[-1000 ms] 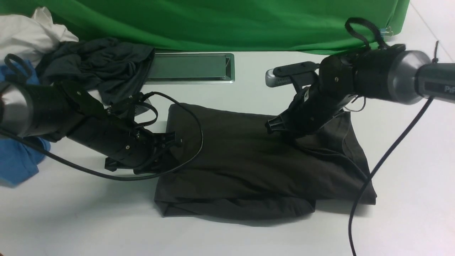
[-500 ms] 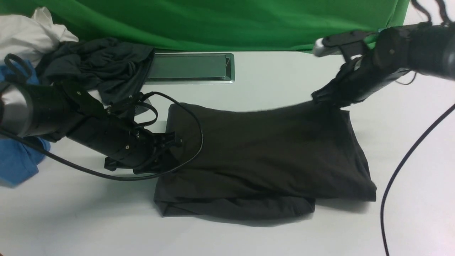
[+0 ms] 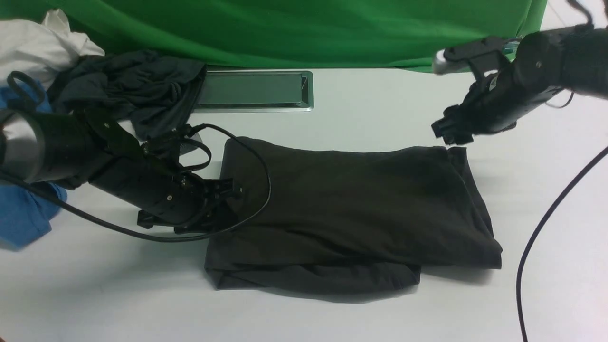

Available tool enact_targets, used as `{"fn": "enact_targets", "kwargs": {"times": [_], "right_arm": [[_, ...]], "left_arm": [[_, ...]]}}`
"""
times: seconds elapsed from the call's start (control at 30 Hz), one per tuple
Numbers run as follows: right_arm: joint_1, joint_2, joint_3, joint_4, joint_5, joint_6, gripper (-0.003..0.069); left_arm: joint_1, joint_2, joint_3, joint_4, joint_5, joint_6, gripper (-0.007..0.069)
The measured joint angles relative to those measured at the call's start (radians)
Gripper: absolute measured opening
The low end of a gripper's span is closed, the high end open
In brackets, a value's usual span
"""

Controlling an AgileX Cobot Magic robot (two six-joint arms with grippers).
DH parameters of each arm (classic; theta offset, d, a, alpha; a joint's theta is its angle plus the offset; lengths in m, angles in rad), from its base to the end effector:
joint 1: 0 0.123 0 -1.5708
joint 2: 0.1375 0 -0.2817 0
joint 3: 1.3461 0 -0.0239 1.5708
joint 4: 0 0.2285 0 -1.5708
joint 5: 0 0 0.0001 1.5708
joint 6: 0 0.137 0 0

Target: Fold a long-sleeved shirt on a white desktop.

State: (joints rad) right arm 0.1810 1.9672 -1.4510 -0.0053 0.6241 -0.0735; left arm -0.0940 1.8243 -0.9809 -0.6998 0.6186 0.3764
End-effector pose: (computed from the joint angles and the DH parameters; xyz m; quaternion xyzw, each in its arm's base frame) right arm 0.4219 0.0768 0.1731 -0.1243 0.9587 0.0117 0.2557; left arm 0.3231 -0.0819 0.1232 -0.0335 0.9694 -0.2100 0.1227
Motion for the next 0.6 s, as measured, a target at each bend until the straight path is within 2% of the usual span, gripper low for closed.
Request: {"fn": "enact_targets", "kwargs": {"times": [0.13, 0.17, 0.27, 0.33, 0.37, 0.4, 0.5, 0.53, 0.6], "right_arm": [[0.000, -0.083, 0.000, -0.002, 0.001, 0.059, 0.0454], [0.000, -0.098, 0.000, -0.002, 0.001, 0.063, 0.0454], [0.000, -0.199, 0.003, -0.001, 0.005, 0.085, 0.0451], [0.000, -0.256, 0.018, -0.001, 0.005, 0.086, 0.0430], [0.000, -0.307, 0.039, 0.005, 0.005, 0.091, 0.0397], [0.000, -0.316, 0.044, 0.005, 0.004, 0.095, 0.0390], [0.004, -0.500, 0.153, 0.005, -0.027, 0.131, 0.0212], [0.011, -0.580, 0.222, 0.005, -0.073, 0.139, 0.0139], [0.034, -0.739, 0.360, 0.005, -0.187, 0.134, 0.0055]], "left_arm": [[0.000, -0.011, -0.001, 0.081, 0.006, -0.107, 0.0368], [0.000, -0.015, -0.001, 0.092, 0.008, -0.120, 0.0387], [0.000, -0.069, -0.001, 0.197, 0.021, -0.206, 0.0549], [0.001, -0.103, -0.010, 0.220, 0.028, -0.216, 0.0605], [0.002, -0.126, -0.025, 0.233, 0.035, -0.223, 0.0635], [0.002, -0.135, -0.031, 0.235, 0.036, -0.222, 0.0638], [0.003, -0.216, -0.089, 0.240, 0.095, -0.221, 0.0665], [0.003, -0.256, -0.103, 0.229, 0.127, -0.208, 0.0666], [0.003, -0.322, -0.112, 0.217, 0.186, -0.168, 0.0665]]}}
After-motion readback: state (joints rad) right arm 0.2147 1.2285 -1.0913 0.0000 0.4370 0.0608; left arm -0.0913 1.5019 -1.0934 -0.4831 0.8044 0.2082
